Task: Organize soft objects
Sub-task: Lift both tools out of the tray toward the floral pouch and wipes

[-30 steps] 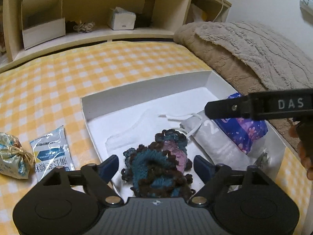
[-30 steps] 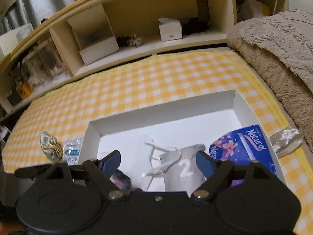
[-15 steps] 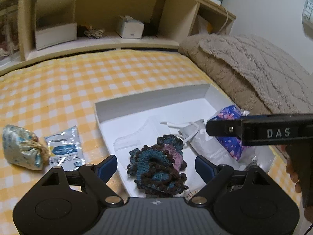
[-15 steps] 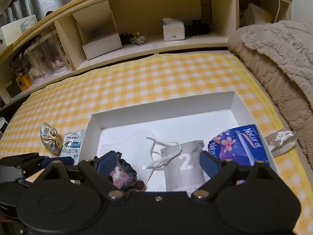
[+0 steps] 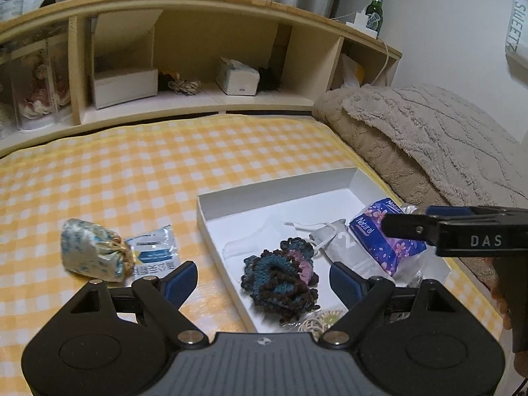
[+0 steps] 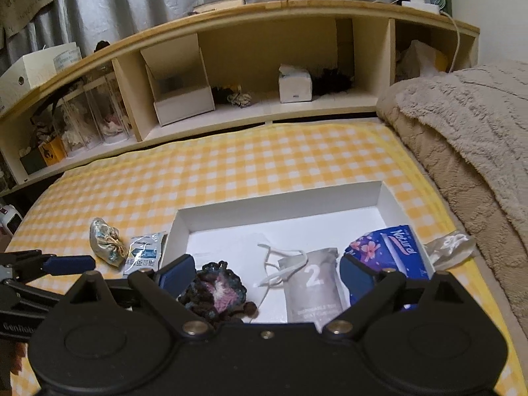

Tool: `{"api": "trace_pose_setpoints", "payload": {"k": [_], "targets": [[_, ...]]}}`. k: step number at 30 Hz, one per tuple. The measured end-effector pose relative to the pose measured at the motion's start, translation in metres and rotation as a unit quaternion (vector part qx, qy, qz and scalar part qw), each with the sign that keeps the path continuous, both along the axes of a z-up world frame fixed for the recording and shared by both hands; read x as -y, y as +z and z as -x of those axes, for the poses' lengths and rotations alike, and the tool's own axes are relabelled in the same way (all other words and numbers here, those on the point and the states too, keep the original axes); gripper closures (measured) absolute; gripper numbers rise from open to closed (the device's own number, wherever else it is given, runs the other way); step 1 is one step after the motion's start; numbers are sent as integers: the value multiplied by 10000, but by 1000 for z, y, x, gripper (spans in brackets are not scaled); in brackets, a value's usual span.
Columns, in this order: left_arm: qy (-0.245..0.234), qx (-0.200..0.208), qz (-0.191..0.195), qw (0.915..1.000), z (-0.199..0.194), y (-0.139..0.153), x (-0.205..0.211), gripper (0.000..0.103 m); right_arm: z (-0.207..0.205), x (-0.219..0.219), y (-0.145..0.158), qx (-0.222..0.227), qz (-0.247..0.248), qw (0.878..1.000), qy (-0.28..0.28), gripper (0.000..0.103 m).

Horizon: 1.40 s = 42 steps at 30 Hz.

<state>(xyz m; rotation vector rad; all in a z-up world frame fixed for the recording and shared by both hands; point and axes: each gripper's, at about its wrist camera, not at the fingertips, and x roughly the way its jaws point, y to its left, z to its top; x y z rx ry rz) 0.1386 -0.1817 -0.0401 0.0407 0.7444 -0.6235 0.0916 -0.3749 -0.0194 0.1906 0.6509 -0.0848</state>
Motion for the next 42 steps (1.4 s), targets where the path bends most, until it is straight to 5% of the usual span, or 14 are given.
{"api": "trace_pose_setpoints", "payload": {"k": [9, 33, 42], "targets": [[285, 25, -62, 9996, 13, 9, -19, 1, 24, -2, 0, 2, 118, 9999, -59, 6], [787, -66, 63, 9969, 22, 4, -59, 0, 47, -27, -1, 149, 397, 9991, 42, 0], [970, -9, -23, 9953, 6, -3, -81, 0, 38, -30, -8, 221, 158, 9996, -91, 0]]}}
